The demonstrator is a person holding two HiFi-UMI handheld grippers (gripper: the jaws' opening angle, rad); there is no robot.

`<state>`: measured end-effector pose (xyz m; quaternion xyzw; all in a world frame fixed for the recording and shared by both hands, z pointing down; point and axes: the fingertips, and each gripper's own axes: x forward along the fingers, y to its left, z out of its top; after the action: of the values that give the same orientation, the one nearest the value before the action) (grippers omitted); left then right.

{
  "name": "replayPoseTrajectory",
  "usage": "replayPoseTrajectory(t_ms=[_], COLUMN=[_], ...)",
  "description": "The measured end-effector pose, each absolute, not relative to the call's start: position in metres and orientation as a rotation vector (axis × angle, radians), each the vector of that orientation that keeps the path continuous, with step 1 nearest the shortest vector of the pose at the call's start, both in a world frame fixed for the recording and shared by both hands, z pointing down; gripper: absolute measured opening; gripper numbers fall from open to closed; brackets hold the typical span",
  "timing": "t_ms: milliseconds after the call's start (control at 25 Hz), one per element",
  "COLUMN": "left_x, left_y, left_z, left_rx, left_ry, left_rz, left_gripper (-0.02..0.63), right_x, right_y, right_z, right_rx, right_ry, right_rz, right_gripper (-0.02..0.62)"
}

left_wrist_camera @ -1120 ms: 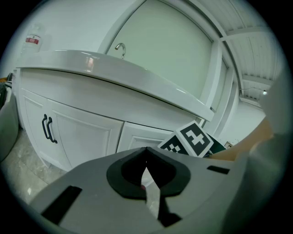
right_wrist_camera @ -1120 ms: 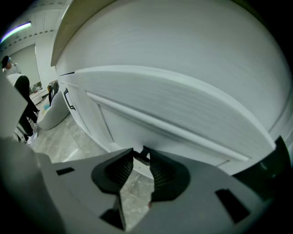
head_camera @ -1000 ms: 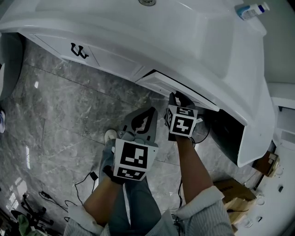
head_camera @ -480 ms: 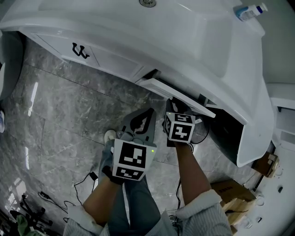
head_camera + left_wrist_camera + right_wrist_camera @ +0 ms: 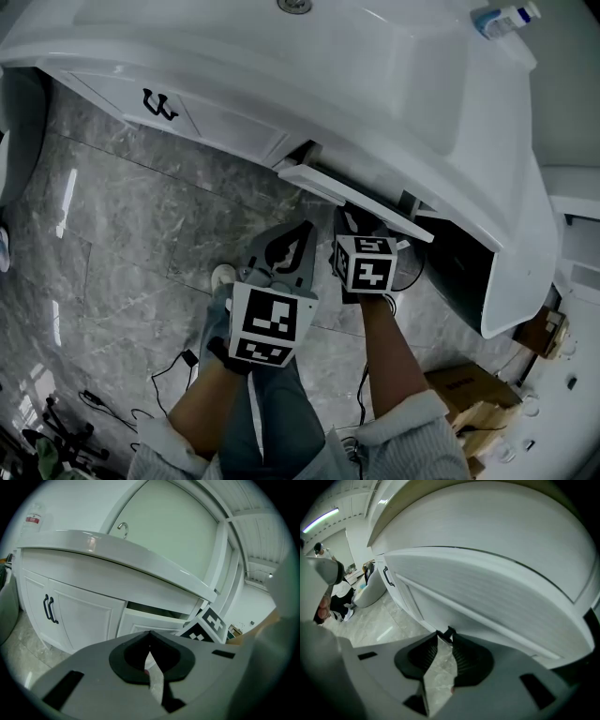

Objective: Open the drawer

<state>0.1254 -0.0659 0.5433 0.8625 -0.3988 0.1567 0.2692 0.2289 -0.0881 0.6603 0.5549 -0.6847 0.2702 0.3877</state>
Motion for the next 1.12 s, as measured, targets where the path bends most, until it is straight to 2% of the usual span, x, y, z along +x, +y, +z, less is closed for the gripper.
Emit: replayPoseTrajectory(t_ms=[200,400,1120], left_x=[0.127,0.130,0.132], left_y=[-0.067,-0.068,-0.057], left_z=[0.544,0.544,0.545], left_rx=[2.333,2.326,2.326], left_ry=[-1.071,-1.074,-1.073], left_rz=[0.435,0.431,0.445], left_gripper=[0.015,0.015,0.015], right_x=[0.229,0.228,0.217], right_y=[-0.083,-0.081,-0.050], right_z=[0.661,0.660,0.656], right_rx=[1.253,1.173,1.141], right_ry=[-1.807,-1.845,-1.833], right_rz=[0.480,0.462,0.365], right_gripper=[0.082,0.054,0.037])
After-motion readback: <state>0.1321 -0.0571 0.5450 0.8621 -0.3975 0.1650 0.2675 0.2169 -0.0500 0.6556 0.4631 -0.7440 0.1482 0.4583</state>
